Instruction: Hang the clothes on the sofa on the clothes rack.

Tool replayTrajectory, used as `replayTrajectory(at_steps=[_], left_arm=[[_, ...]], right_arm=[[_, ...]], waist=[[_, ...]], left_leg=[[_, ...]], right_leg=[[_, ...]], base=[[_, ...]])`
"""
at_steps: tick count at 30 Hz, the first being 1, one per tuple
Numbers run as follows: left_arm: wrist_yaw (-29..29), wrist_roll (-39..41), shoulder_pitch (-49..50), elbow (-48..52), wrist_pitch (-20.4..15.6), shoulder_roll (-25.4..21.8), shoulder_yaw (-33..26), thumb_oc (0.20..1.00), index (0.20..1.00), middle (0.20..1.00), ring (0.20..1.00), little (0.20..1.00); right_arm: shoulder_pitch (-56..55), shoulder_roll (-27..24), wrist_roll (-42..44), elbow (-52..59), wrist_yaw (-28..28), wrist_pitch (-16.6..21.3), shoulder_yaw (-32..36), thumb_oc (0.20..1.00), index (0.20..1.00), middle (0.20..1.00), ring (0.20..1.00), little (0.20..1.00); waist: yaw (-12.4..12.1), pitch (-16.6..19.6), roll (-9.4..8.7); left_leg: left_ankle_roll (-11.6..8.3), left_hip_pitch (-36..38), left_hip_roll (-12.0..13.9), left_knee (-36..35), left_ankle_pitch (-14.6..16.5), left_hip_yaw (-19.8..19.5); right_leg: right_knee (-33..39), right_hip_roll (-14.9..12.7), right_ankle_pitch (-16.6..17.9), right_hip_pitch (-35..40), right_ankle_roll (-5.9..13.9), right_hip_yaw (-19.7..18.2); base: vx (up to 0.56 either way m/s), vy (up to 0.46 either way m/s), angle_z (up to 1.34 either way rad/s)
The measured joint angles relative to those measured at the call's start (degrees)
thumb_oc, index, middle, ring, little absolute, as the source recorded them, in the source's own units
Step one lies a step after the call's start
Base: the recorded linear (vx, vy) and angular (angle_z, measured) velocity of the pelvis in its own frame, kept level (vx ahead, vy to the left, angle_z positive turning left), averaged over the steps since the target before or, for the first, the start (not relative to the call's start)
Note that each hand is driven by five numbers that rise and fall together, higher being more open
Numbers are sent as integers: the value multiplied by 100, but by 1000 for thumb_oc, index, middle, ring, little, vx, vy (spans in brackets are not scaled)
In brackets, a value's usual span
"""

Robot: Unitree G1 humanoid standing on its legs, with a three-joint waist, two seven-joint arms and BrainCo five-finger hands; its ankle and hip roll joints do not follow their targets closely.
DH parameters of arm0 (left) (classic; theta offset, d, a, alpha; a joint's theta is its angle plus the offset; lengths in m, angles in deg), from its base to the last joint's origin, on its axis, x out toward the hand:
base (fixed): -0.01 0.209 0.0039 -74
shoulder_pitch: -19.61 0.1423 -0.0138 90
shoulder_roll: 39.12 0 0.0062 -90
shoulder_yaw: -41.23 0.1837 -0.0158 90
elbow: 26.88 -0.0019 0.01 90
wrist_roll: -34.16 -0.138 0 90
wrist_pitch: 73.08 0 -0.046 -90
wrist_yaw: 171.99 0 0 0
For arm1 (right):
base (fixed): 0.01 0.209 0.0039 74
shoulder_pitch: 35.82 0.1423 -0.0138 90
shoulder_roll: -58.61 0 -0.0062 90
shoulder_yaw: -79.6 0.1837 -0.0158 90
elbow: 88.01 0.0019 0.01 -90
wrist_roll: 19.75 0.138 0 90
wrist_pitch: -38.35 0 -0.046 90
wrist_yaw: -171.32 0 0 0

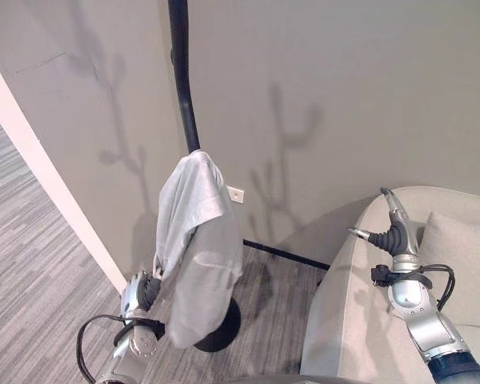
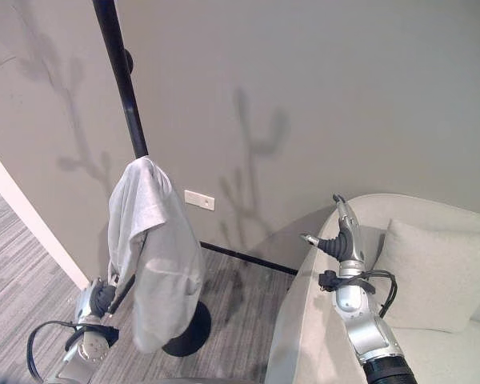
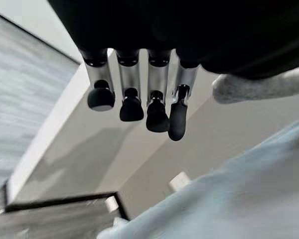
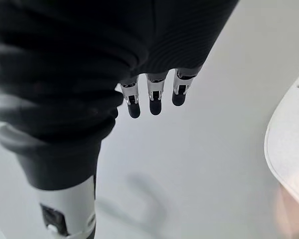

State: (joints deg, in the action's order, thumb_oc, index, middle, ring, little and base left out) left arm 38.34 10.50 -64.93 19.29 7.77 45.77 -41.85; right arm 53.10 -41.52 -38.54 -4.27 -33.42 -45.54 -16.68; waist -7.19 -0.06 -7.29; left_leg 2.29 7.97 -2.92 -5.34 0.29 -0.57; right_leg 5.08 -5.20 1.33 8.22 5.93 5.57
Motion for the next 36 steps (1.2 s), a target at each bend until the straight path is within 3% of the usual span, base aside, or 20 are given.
replayTrajectory(at_steps=[10,24,26,36], left_arm=[[-178,-11,-46,-2040,31,596,265,200,200,200,200,200],[-827,7,-111,-2268,48,793,209,200,200,200,200,200],[-925,12,-113,-2278,60,794,202,1000,1000,1000,1000,1000],[-1000,506,-30,-2431,465,749,199,1000,1000,1000,1000,1000]], right_arm=[[-183,222,49,-181,23,108,-251,1000,1000,1000,1000,1000],[-329,223,90,-211,353,106,-517,1000,1000,1000,1000,1000],[-330,230,91,-213,390,104,-532,1000,1000,1000,1000,1000],[-387,246,99,-219,435,75,-662,1000,1000,1000,1000,1000]], waist=[[46,48,-83],[78,46,-64],[115,50,-40],[203,29,84]], left_leg=[[-14,-17,-21,34,6,-80],[-14,0,-12,29,8,-46],[-14,2,-12,23,8,-45],[-12,-1,-10,2,6,-58]], right_leg=[[0,-21,-35,19,-17,105],[-2,-17,-39,21,-18,71],[-3,-17,-40,23,-20,66],[-2,-17,-47,24,-30,82]], base=[[-6,19,5],[1,1,0],[0,0,0],[0,0,0]])
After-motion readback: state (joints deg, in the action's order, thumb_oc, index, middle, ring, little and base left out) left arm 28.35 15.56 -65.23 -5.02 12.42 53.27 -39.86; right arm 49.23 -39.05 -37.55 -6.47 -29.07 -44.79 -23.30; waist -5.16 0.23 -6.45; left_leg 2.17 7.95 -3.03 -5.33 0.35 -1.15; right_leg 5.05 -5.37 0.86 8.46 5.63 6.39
